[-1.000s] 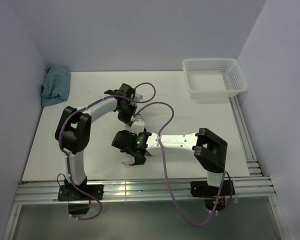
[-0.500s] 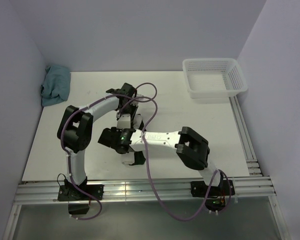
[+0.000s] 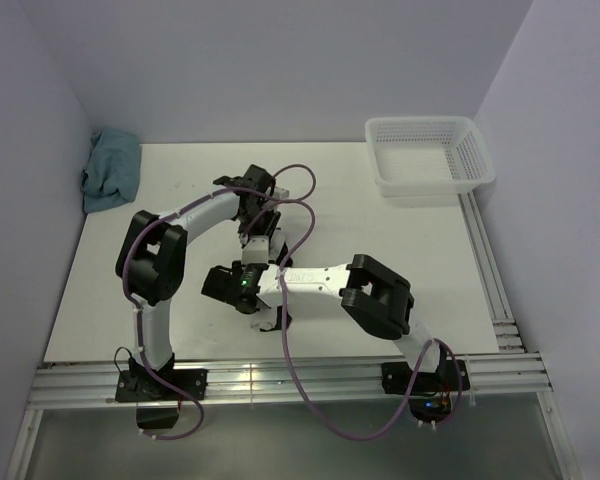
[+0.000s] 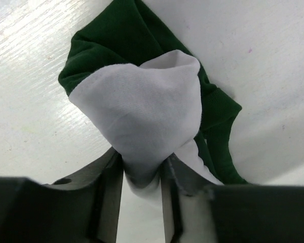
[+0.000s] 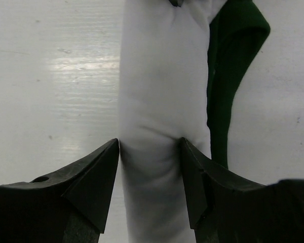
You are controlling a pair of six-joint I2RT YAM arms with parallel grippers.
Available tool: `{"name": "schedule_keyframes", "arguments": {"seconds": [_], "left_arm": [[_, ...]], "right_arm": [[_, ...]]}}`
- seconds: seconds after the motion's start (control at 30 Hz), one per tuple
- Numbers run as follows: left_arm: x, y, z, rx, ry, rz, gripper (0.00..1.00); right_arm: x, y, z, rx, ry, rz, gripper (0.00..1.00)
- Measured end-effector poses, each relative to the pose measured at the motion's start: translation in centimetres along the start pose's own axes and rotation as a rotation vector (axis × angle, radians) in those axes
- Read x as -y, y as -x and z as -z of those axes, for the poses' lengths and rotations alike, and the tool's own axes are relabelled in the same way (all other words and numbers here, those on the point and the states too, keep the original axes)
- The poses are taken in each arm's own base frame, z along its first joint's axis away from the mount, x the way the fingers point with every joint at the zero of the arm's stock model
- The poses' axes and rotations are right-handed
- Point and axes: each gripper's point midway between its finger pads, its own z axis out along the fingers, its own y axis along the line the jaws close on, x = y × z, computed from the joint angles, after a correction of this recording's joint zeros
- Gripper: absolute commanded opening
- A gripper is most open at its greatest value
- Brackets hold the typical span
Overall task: Roll the t-shirts
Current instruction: Roll the tshirt
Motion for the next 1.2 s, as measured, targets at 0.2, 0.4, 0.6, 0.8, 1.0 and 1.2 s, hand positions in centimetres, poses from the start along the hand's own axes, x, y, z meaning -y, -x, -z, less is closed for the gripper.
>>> {"name": "schedule_keyframes", "arguments": {"seconds": [0.2, 0.4, 0.6, 0.8, 1.0, 1.2], "left_arm": [[0.3, 0.7, 0.4, 0.016, -0.012, -0.017, 0.56], [0.5, 2.4, 1.4, 0.058, -0.067, -0.032, 0.67], [-0.1, 3.1, 3.3, 0.113, -0.190, -0.050, 0.75], [-0.9, 1.5, 4.8, 0.143, -0.312, -0.043, 0.77], [-0.2, -0.7, 3.4, 0.130, -0.439, -0.031, 0.82], [0.7, -1.2, 2.0, 0.140, -0.519, -0.029, 0.81]], "right_arm": [[0.9, -0.7, -0.4, -0.001, -0.018, -0.011, 0.57], [1.3, -0.8, -0.4, 0.006, -0.003, -0.043, 0.47], [1.6, -0.9, -0.3, 0.023, 0.068, -0.107, 0.46], [1.9, -0.9, -0.2, 0.013, 0.171, -0.202, 0.45], [2.0, -0.8, -0.2, 0.009, 0.253, -0.271, 0.46], [2.2, -0.8, -0.1, 0.003, 0.343, -0.355, 0.46]]}}
